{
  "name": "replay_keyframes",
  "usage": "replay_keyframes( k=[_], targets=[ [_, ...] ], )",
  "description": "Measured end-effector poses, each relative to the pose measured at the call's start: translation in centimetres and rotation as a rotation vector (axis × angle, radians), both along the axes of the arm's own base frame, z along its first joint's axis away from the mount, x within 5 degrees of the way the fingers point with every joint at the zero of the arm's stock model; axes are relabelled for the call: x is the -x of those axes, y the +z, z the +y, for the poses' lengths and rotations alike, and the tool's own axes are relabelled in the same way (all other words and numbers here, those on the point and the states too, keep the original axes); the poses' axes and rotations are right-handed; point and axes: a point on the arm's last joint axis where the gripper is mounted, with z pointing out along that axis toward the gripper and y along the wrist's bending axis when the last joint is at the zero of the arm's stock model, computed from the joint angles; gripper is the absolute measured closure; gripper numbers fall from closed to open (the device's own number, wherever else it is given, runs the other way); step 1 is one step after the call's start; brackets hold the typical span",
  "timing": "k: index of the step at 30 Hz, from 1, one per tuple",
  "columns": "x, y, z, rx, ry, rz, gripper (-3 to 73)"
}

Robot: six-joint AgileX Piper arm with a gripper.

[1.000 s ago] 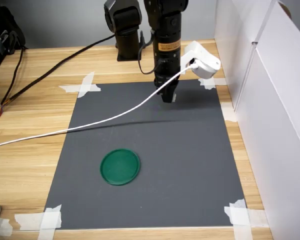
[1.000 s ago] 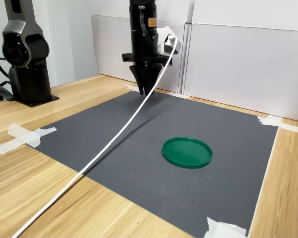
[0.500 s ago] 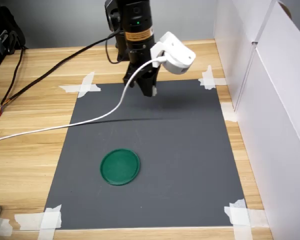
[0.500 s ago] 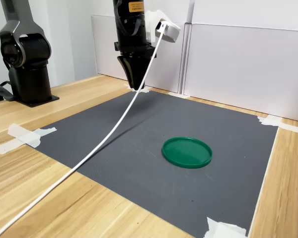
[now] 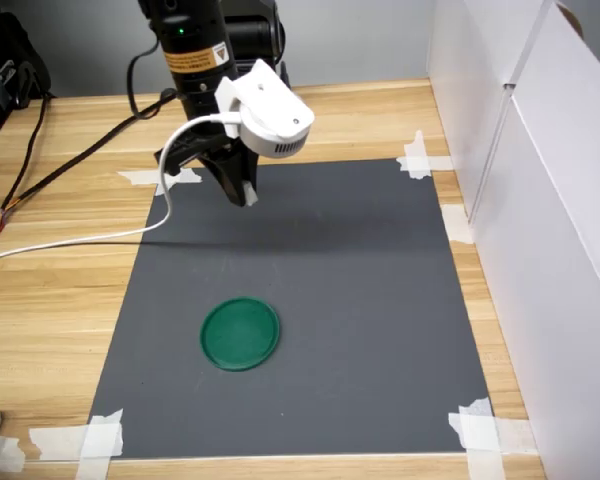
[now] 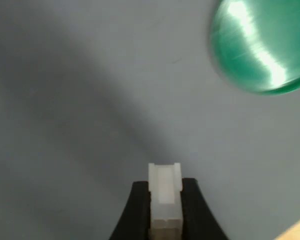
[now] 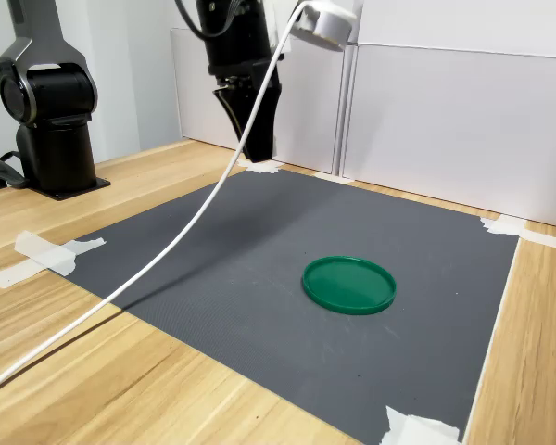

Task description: Grasp a white terminal and put it in the green lid.

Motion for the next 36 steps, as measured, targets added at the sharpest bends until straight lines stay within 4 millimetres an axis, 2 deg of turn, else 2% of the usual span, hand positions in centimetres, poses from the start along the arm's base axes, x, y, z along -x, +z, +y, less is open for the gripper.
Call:
replay_keyframes(
  k=[7,14,24,36],
  targets=[
    [-4.1,-0.3,0.0,0.003,-0.007,-0.005,60.4],
    [-7.8,-2.0,-0.6,0.05,-0.077,-0.024,60.4],
    [-9.5,-6.1,-1.1,0.112,-0.083,0.049,60.4],
    [-10.3,-7.0,-1.0,0.101,-0.095,0.017,59.9]
  ],
)
